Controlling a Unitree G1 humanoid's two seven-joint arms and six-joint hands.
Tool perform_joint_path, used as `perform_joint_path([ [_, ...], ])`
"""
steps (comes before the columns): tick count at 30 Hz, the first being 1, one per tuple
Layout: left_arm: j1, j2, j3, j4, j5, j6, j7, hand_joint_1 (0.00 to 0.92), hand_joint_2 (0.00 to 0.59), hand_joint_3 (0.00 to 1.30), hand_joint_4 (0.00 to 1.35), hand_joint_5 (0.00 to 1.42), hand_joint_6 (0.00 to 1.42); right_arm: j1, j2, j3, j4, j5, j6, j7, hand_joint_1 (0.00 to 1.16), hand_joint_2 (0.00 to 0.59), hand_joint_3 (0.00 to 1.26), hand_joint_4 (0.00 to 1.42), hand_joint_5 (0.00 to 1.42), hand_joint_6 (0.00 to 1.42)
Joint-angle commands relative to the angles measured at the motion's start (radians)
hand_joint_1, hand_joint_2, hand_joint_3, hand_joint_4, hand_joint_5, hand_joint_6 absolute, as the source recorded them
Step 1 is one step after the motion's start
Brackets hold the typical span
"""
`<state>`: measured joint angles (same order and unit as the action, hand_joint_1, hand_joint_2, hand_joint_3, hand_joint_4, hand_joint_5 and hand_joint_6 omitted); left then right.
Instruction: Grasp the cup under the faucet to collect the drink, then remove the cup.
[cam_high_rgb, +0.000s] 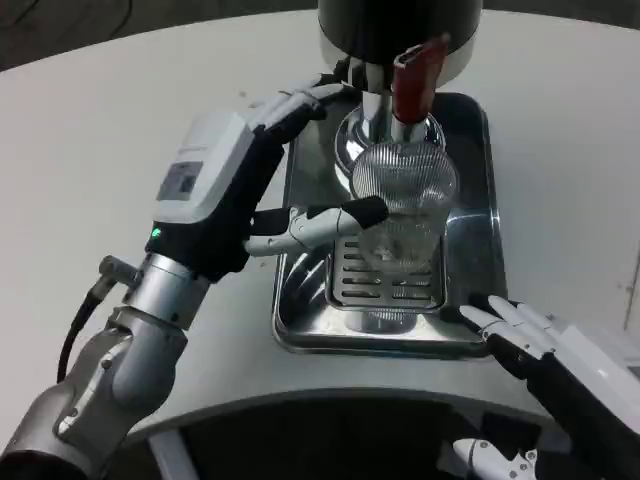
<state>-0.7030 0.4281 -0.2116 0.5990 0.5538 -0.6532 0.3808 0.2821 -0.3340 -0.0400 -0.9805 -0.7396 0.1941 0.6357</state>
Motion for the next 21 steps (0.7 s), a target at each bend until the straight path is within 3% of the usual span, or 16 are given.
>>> perform_joint_path([
  [1,0.078,0.022,0.048,-0.105,-0.050,-0.008,-0.043,0.111,0.072,0.26,0.18,0.35,0.36,-0.001,-0.003,0.005,0.010,0.005,0.002,-0.013,0.41,0.423,0.11,0.00,0.00,0.00],
  [10,0.191,0.028,0.158,-0.325,-0.199,-0.015,-0.158,0.035,0.091,0.32,0.33,0.48,0.42,-0.023,-0.005,0.000,0.025,0.010,0.014,-0.022,0.41,0.423,0.12,0.00,0.00,0.00],
  [14,0.181,0.024,0.175,-0.380,-0.343,-0.009,-0.280,0.015,0.103,0.33,0.34,0.48,0.39,-0.034,-0.004,0.006,0.028,0.009,0.018,-0.024,0.41,0.423,0.12,0.00,0.00,0.00],
  [21,0.122,0.038,0.173,-0.452,-0.602,0.161,-0.590,0.000,0.100,0.32,0.29,0.43,0.39,-0.042,-0.004,0.015,0.032,0.007,0.023,-0.028,0.41,0.422,0.12,0.00,0.00,0.00],
])
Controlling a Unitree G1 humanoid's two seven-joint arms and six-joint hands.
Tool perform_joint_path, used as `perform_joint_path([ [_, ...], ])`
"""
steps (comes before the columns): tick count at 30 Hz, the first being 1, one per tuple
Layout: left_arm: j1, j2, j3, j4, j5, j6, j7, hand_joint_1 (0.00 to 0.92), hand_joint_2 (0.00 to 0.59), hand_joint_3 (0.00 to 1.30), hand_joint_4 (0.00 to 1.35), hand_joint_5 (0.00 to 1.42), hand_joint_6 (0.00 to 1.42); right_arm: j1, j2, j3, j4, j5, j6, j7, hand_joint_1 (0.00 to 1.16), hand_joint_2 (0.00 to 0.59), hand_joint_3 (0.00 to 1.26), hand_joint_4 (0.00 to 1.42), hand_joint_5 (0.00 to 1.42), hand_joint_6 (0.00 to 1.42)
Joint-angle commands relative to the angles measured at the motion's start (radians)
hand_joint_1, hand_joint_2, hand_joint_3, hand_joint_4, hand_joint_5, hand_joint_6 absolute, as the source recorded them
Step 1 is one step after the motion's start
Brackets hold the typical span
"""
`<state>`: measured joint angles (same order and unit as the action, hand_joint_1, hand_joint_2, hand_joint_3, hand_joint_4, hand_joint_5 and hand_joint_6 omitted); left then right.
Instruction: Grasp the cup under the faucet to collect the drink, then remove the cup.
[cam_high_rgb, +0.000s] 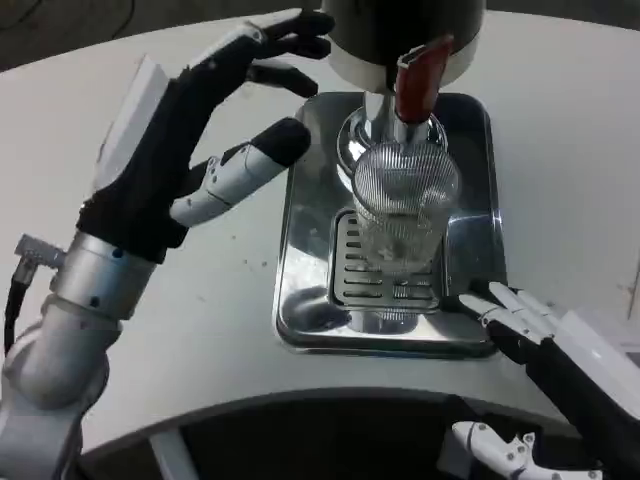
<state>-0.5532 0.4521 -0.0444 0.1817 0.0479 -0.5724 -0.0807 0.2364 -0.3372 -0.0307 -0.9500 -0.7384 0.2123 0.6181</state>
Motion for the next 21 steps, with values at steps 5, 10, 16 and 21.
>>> perform_joint_path([
  [5,-0.072,0.001,0.011,-0.054,-0.164,0.188,-0.249,0.000,0.101,0.31,0.27,0.41,0.37,0.005,-0.001,0.008,0.003,0.005,0.007,-0.014,0.41,0.422,0.12,0.00,0.00,0.00],
  [10,-0.132,-0.030,0.008,-0.045,-0.187,0.260,-0.309,0.000,0.103,0.29,0.25,0.39,0.36,0.007,-0.003,0.007,0.006,0.008,0.008,-0.019,0.41,0.422,0.12,0.00,0.00,0.00],
  [16,-0.186,-0.066,0.015,-0.045,-0.195,0.285,-0.339,0.000,0.103,0.28,0.25,0.39,0.35,0.008,-0.002,0.007,0.010,0.010,0.009,-0.021,0.41,0.422,0.12,0.00,0.00,0.00],
  [21,-0.233,-0.083,0.015,-0.046,-0.209,0.309,-0.369,0.000,0.104,0.28,0.25,0.39,0.35,0.008,-0.002,0.005,0.012,0.013,0.010,-0.024,0.41,0.422,0.12,0.00,0.00,0.00],
])
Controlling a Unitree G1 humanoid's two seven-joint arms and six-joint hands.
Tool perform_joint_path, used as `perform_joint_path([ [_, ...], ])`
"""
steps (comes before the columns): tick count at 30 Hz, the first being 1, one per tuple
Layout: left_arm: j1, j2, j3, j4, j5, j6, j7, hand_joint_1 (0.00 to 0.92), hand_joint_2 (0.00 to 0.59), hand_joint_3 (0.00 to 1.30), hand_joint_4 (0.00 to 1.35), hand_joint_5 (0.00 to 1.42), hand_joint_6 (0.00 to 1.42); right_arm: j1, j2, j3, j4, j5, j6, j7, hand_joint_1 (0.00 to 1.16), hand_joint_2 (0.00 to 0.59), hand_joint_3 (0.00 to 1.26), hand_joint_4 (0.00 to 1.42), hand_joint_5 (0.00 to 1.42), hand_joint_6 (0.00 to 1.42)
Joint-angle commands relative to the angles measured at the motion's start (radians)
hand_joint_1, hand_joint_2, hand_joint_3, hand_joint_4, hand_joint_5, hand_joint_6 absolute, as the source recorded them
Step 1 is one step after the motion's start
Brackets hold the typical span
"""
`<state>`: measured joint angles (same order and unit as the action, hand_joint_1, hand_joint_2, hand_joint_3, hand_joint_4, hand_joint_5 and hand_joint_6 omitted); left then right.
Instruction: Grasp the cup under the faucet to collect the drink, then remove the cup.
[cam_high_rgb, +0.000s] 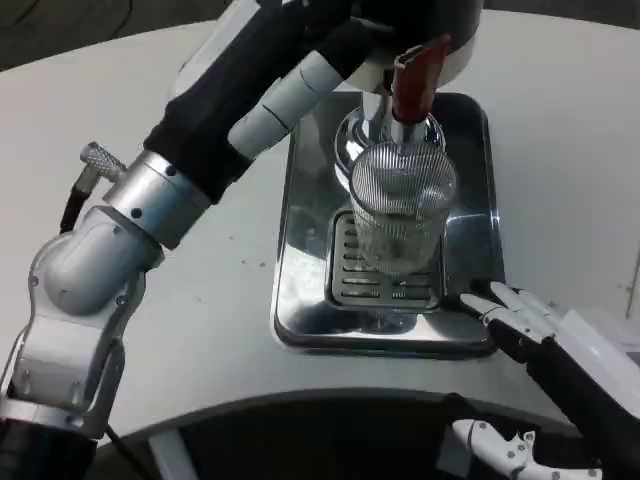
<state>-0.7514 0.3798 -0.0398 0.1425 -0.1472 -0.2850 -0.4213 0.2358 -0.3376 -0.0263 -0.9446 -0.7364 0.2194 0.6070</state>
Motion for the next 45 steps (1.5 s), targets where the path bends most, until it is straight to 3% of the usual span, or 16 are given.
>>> perform_joint_path([
  [1,-0.042,-0.013,0.009,-0.004,-0.016,0.034,-0.038,0.000,0.104,0.28,0.25,0.39,0.35,0.009,-0.002,0.000,0.007,0.011,0.003,-0.013,0.41,0.422,0.12,0.00,0.00,0.00],
  [12,-0.104,-0.018,0.003,0.011,-0.112,0.241,-0.203,0.000,0.104,0.22,0.17,0.32,0.29,0.003,-0.003,0.000,0.008,0.014,0.006,-0.014,0.41,0.422,0.12,0.00,0.00,0.00],
  [22,-0.155,-0.032,0.000,0.056,-0.115,0.292,-0.289,0.000,0.097,0.21,0.16,0.31,0.27,0.004,-0.009,0.000,0.009,0.022,0.008,-0.017,0.41,0.422,0.13,0.00,0.00,0.00],
  [30,-0.179,-0.019,-0.042,0.095,-0.055,0.279,-0.335,0.000,0.098,0.20,0.16,0.30,0.25,0.009,-0.011,-0.003,0.005,0.028,0.010,-0.022,0.41,0.423,0.13,0.00,0.00,0.00],
  [45,-0.185,-0.003,-0.134,0.166,0.081,0.107,-0.359,0.000,0.078,0.10,0.00,0.11,0.10,0.017,-0.011,-0.021,0.004,0.053,0.024,-0.030,0.41,0.423,0.13,0.00,0.00,0.00],
])
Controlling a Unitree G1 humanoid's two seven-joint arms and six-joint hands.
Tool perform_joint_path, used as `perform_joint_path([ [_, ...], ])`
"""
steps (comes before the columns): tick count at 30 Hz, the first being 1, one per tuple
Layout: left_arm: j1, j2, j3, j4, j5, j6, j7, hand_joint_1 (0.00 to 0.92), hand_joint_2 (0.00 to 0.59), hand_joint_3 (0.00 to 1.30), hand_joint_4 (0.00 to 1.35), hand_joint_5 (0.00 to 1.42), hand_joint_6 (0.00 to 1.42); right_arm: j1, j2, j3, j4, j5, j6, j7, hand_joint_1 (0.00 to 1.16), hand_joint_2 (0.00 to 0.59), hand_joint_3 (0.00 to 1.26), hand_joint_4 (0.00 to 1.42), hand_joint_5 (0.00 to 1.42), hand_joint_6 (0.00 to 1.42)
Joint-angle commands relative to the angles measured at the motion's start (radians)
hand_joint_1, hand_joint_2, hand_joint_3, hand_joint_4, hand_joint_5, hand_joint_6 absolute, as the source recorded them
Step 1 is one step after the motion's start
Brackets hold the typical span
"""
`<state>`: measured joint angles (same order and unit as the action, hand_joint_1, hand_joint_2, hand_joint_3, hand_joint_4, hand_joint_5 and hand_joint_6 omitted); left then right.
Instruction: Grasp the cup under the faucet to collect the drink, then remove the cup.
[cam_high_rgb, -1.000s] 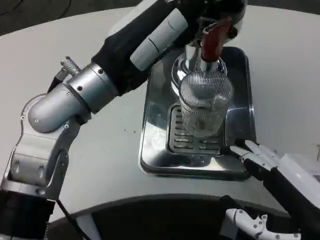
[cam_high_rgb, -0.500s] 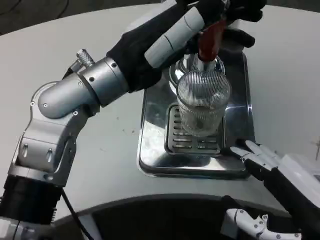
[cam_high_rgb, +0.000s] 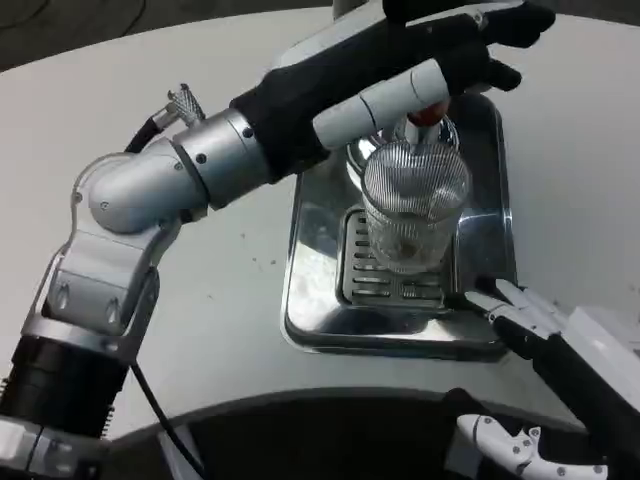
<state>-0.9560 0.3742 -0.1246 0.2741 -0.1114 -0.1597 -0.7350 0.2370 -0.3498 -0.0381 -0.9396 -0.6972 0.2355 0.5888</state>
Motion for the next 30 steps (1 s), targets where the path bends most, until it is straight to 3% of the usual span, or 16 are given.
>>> perform_joint_path([
  [1,0.019,0.005,-0.055,0.038,0.052,-0.028,-0.046,0.000,0.077,0.09,0.00,0.08,0.09,0.016,0.001,-0.010,-0.002,0.015,0.010,-0.012,0.41,0.421,0.13,0.00,0.00,0.00],
  [21,0.008,0.037,-0.110,0.078,0.140,-0.132,-0.046,0.000,0.075,0.06,0.00,0.01,0.06,0.005,0.002,-0.015,0.004,0.034,0.033,-0.021,0.41,0.414,0.13,0.00,0.00,0.00],
  [28,0.002,0.042,-0.119,0.086,0.170,-0.160,-0.039,0.000,0.074,0.06,0.00,0.01,0.06,0.001,0.024,-0.047,0.026,0.117,0.045,-0.057,0.40,0.413,0.11,0.00,0.00,0.00],
  [30,0.002,0.042,-0.118,0.085,0.175,-0.164,-0.039,0.000,0.074,0.06,0.00,0.01,0.06,-0.005,0.033,-0.058,0.037,0.151,0.052,-0.071,0.41,0.387,0.08,0.00,0.00,0.00],
])
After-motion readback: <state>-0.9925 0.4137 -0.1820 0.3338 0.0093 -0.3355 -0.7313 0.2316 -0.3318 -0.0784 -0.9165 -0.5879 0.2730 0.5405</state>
